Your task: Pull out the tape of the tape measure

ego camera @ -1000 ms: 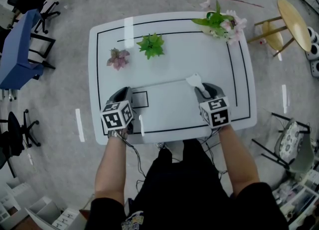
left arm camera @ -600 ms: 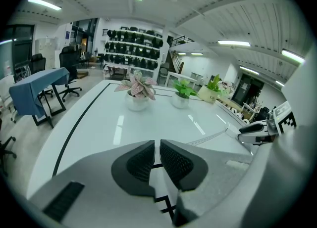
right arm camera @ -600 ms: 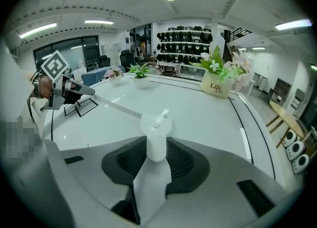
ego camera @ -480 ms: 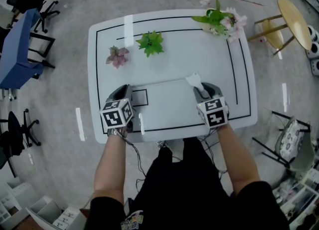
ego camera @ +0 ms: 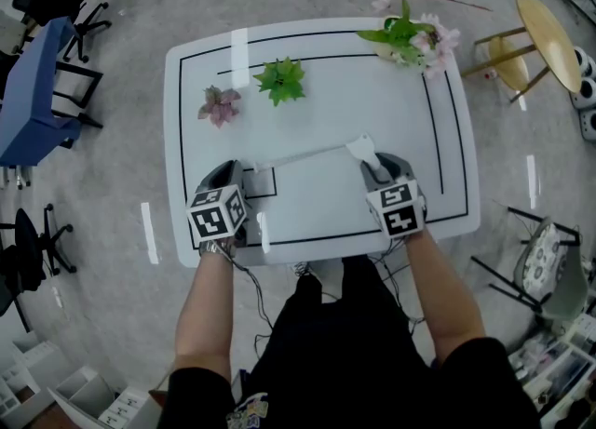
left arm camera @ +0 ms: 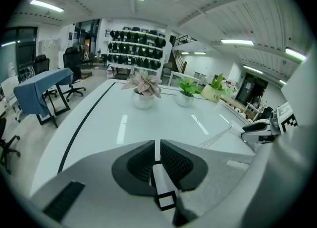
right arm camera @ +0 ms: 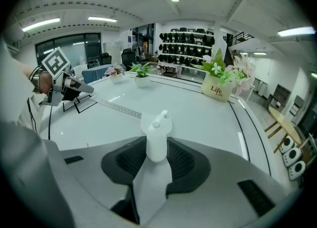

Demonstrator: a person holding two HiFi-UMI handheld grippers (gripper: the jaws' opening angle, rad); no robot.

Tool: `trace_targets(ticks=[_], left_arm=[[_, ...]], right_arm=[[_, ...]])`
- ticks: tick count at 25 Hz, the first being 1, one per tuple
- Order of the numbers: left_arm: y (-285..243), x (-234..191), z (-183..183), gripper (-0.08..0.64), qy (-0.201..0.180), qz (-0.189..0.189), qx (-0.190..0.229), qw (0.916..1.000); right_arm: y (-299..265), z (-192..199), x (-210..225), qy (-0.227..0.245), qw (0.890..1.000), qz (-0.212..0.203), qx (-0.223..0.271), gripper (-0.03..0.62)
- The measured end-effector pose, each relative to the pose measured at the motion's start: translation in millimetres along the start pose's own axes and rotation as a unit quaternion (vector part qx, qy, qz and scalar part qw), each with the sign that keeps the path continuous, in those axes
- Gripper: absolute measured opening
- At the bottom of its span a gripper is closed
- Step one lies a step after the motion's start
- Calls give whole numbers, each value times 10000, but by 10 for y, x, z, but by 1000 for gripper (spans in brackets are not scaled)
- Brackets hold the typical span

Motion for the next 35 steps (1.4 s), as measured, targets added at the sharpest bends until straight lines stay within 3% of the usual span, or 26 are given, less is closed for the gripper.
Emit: trace_targets(ticks=[7,22,28,35], left_arm=[[88,42,-61,32,-61,116,149,9998],[657,243,-372,32,-195,525,899,9944],[1081,366,-662,13,-285,742,1511,9853],[1645,503,-1018,5,-625,1020,2218,9677]], right_arm=[[59,-4,-21,123,9998,52,163,167],[503,-618,-163,45,9926,111,1212,134],[825,-928,-300,-63,9833,213,1809,0],[1298,-1345,-530,-245,9606,-15,2770,-3]])
Point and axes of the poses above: the fingertips, and each gripper's own axes: y backward along the fingers, x to its right, z out of its underside, the point moved 9 cm from there along y, backward along the fingers, and after that the axes turned 12 degrees about x, right-handed, at the moved point
